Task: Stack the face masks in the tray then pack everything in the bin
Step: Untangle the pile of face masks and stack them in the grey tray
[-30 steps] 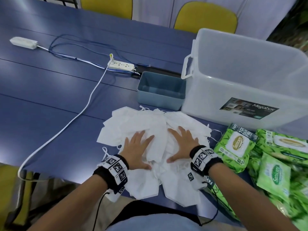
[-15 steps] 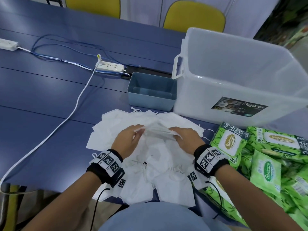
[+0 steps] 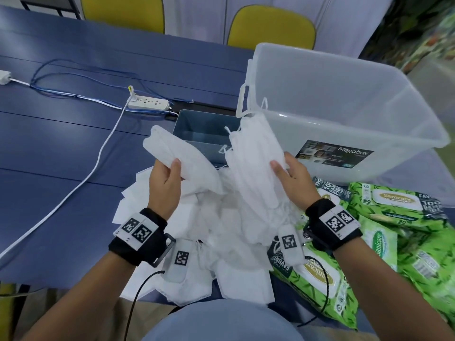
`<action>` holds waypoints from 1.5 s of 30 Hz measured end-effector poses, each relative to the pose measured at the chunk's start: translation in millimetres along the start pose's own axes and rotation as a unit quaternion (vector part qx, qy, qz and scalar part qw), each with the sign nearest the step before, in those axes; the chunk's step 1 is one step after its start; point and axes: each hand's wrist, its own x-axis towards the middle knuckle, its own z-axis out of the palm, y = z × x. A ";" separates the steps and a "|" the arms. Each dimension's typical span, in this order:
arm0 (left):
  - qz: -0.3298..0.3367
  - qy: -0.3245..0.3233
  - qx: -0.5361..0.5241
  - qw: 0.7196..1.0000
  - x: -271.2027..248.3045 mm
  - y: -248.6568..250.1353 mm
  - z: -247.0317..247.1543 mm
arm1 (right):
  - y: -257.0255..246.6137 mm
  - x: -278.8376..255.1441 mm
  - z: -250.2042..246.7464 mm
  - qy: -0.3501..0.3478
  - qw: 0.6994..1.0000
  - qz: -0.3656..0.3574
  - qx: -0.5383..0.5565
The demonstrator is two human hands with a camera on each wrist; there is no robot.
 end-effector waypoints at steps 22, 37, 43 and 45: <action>0.036 -0.028 0.120 0.992 -6.9 -6.5 19.7 | 3.5 6.8 9.5 0.117 0.986 0.029 0.116; 0.016 -0.123 0.113 0.986 -3.4 5.3 38.9 | -15.4 12.0 18.4 0.101 0.955 0.042 0.274; -0.032 -0.172 0.092 0.980 -6.5 -0.3 44.0 | -14.6 10.9 31.4 0.104 0.920 0.085 0.367; -0.034 -0.173 0.108 0.978 -4.9 -2.0 44.2 | -14.2 11.1 35.5 0.095 0.904 0.109 0.404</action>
